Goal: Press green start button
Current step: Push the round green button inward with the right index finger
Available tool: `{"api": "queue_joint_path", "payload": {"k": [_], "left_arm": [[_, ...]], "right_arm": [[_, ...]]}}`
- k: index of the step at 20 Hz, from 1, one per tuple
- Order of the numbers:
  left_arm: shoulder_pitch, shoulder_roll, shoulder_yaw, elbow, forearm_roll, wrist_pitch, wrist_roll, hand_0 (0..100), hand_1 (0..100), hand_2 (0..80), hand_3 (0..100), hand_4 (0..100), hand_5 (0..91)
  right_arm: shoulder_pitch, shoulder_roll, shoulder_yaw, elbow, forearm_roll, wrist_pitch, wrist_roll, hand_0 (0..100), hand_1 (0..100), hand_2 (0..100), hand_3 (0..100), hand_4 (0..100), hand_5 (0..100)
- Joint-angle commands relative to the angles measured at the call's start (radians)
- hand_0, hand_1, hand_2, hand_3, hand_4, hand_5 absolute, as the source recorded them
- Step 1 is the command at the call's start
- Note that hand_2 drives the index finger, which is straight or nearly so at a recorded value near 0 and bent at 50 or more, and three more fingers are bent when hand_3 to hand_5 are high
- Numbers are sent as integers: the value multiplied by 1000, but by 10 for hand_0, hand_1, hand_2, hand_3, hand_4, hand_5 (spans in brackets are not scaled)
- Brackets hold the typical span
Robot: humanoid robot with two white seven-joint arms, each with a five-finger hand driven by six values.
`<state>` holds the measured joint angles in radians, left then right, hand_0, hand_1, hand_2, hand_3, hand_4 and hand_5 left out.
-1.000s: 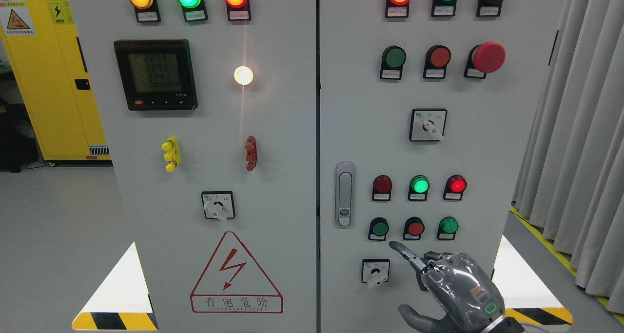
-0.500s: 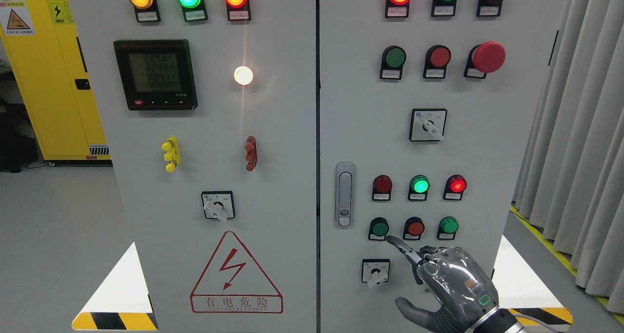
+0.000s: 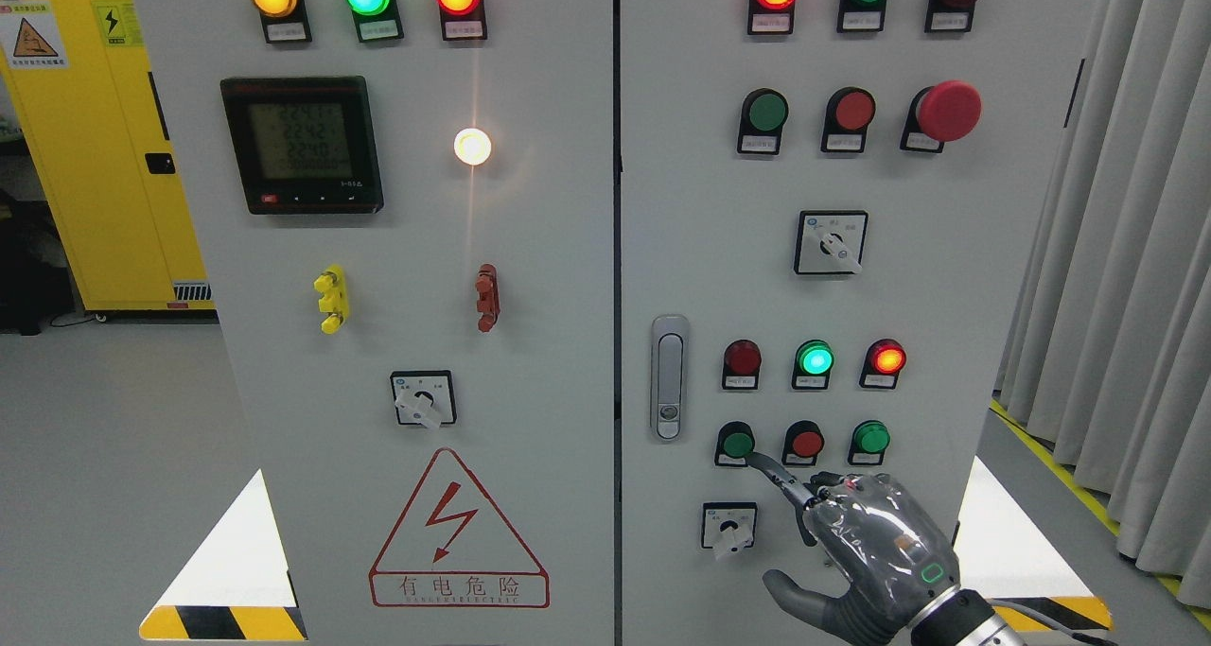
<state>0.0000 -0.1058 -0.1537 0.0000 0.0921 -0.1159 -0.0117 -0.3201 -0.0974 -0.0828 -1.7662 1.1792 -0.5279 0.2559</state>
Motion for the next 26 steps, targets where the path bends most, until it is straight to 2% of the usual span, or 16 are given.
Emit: {"api": "queue_joint_path", "payload": {"k": [1,26], "left_arm": [[-29,0,0,-28,0,1,-1,120,556,0,0,0,0],[-29,0,0,-28,0,1,-1,120,556,0,0,0,0]], "right_arm": [[-10,-1,8,13,2,0,-1,306,659,0,758,705,755],[-22,-1,21,48,17,26,0,327,657,0,757,705,752]]}}
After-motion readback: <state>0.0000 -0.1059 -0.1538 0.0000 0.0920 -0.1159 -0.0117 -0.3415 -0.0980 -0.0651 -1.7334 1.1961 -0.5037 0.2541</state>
